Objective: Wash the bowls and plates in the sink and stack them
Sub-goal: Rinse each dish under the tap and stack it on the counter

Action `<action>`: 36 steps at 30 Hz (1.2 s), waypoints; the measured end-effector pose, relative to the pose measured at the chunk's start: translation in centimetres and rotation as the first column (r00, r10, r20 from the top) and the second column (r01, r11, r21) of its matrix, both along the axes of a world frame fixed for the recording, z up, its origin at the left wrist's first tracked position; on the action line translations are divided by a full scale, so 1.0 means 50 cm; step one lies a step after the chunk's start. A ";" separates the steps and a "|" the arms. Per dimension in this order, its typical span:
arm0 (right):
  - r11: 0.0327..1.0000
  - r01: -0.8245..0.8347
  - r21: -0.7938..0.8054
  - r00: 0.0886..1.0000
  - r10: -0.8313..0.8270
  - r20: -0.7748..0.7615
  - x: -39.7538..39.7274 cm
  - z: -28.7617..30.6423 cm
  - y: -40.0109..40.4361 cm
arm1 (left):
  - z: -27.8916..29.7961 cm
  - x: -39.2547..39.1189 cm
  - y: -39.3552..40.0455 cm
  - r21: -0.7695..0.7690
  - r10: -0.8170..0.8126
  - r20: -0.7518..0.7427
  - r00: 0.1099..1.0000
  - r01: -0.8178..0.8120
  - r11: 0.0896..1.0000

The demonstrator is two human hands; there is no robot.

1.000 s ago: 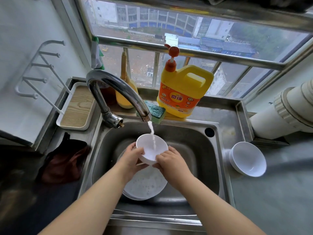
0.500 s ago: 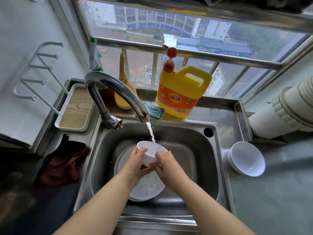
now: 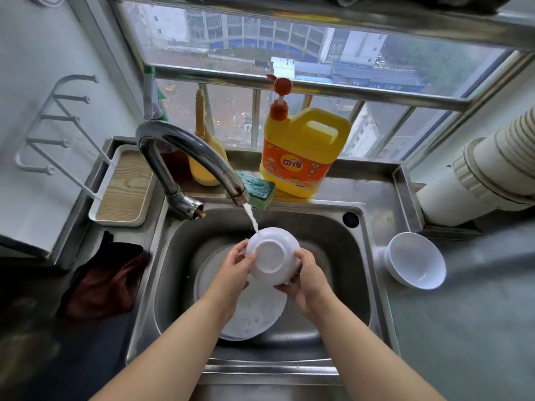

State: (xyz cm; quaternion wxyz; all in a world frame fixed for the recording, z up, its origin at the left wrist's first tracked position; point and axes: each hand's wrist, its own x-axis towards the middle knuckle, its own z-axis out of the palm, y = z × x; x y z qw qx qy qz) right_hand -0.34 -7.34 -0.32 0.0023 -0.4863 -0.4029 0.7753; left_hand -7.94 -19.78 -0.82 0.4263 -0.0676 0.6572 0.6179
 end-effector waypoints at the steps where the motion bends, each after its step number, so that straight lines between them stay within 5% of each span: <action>1: 0.998 0.054 -0.040 0.998 -0.054 0.012 0.003 -0.003 0.004 | 0.003 0.000 0.003 0.010 0.002 -0.016 1.000 -0.002 1.000; 6: 0.969 0.196 -0.149 0.980 -0.187 0.074 0.032 -0.004 0.033 | 0.017 0.013 0.030 0.005 0.017 -0.071 0.997 -0.016 1.000; 16: 0.962 0.197 -0.190 0.980 -0.200 0.007 0.118 0.002 0.085 | 0.032 0.047 0.072 -0.032 -0.161 -0.066 0.985 0.159 0.987; 23: 0.988 0.096 0.120 0.990 -0.107 0.090 0.166 0.017 0.092 | -0.002 0.070 0.072 -0.293 -0.406 0.013 0.914 0.392 0.872; 28: 0.931 0.080 0.356 0.996 -0.060 -0.069 0.208 0.078 0.130 | -0.011 0.072 0.077 -0.328 -0.480 0.021 0.877 0.460 0.825; 32: 0.732 0.009 0.681 0.999 0.019 -0.033 0.241 0.148 0.201 | 0.000 0.067 0.104 -0.294 -0.483 -0.026 0.875 0.456 0.840; 36: 0.313 -0.266 0.912 0.963 0.046 0.265 0.253 0.155 0.252 | 0.006 0.067 0.117 -0.279 -0.480 -0.068 0.875 0.445 0.851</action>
